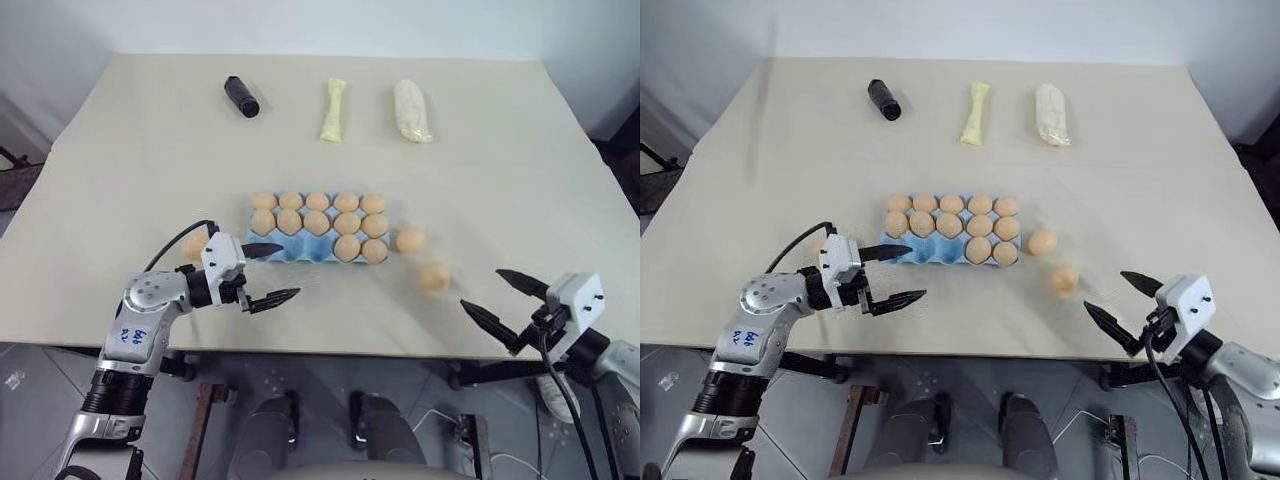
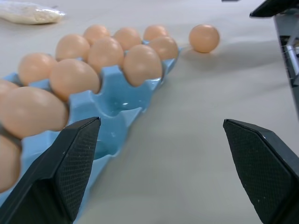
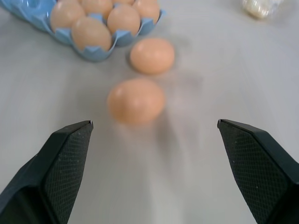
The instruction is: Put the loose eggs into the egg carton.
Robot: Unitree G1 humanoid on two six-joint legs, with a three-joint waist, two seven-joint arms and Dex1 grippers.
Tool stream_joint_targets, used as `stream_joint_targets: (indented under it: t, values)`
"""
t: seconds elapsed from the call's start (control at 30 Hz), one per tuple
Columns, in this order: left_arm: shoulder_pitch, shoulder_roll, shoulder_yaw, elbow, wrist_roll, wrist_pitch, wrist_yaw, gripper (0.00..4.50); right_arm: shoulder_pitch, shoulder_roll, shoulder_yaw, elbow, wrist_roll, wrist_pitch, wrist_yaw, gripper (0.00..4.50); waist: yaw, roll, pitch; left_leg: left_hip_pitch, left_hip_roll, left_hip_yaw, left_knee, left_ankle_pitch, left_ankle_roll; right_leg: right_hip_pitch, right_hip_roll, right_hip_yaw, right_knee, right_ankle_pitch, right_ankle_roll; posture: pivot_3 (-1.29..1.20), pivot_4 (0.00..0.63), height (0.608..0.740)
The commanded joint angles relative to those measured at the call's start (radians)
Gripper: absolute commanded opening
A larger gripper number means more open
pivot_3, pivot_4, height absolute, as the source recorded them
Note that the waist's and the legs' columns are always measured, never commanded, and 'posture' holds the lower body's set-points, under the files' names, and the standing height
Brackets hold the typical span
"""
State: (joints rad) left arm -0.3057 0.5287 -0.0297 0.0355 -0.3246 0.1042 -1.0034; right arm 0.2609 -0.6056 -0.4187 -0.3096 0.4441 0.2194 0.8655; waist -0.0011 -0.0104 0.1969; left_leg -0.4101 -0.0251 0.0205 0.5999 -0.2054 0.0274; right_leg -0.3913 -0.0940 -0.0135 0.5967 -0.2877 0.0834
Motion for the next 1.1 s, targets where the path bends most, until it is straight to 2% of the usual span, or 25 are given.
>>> stream_joint_targets:
  t: [0.03,0.33,0.6,0.7,0.83,0.87,1.0,1.1]
  values:
    - [-0.032,0.001,-0.002,0.014,0.004,-0.035,-0.021,4.50,-0.018,-0.011,0.019,-0.010,0.015,-0.010,0.013,4.48,-0.001,0.000,0.000,0.000,0.001,0.003,0.000,0.000,0.000,0.000,0.000,0.001,-0.001,0.001,0.000,0.00,0.150,0.740]
    - [-0.026,0.011,0.028,0.019,0.008,-0.052,-0.007,4.50,-0.216,-0.059,0.148,0.103,-0.019,0.042,0.033,4.48,0.000,0.000,0.000,0.000,0.005,0.015,-0.001,-0.001,0.002,-0.002,-0.001,0.007,-0.004,0.004,0.005,0.00,0.150,0.740]
    - [0.040,0.031,0.071,-0.062,-0.004,-0.030,0.034,4.50,-0.365,-0.041,0.261,0.300,-0.073,-0.007,0.077,4.48,0.000,-0.001,0.000,0.000,0.005,0.017,-0.002,-0.002,0.002,-0.003,-0.002,0.004,-0.004,0.008,0.012,0.00,0.150,0.740]
    - [0.064,0.042,0.087,-0.087,-0.007,-0.021,0.048,4.50,-0.400,-0.028,0.280,0.360,-0.083,-0.046,0.091,3.89,-0.002,-0.001,0.000,0.000,0.006,0.017,-0.002,-0.002,0.002,-0.004,-0.002,0.004,-0.004,0.007,0.012,0.00,0.150,0.740]
    - [0.072,0.043,0.093,-0.098,-0.007,-0.014,0.062,4.50,-0.425,-0.022,0.291,0.392,-0.081,-0.079,0.117,2.59,-0.001,-0.001,0.000,0.000,0.006,0.017,-0.002,-0.002,0.002,-0.003,-0.002,0.004,-0.004,0.007,0.012,0.00,0.150,0.740]
    - [0.074,0.044,0.094,-0.100,-0.006,-0.013,0.065,4.50,-0.432,-0.020,0.296,0.394,-0.084,-0.087,0.120,2.43,-0.001,-0.001,0.000,0.000,0.006,0.017,-0.002,-0.002,0.002,-0.003,-0.002,0.004,-0.004,0.007,0.012,0.00,0.150,0.740]
    - [0.094,0.050,0.124,-0.107,-0.016,-0.005,0.090,4.50,-0.465,-0.010,0.328,0.297,-0.058,-0.047,0.130,2.35,-0.003,-0.001,0.000,0.000,0.006,0.017,-0.002,-0.003,0.002,-0.004,-0.002,0.004,-0.004,0.007,0.012,0.00,0.150,0.740]
    - [0.123,0.057,0.169,-0.101,-0.027,0.002,0.111,4.50,-0.522,0.024,0.370,0.174,0.022,0.068,0.120,2.35,-0.011,-0.001,0.000,0.000,0.007,0.018,-0.004,-0.003,0.001,-0.005,-0.002,0.004,-0.004,0.008,0.012,0.00,0.150,0.740]
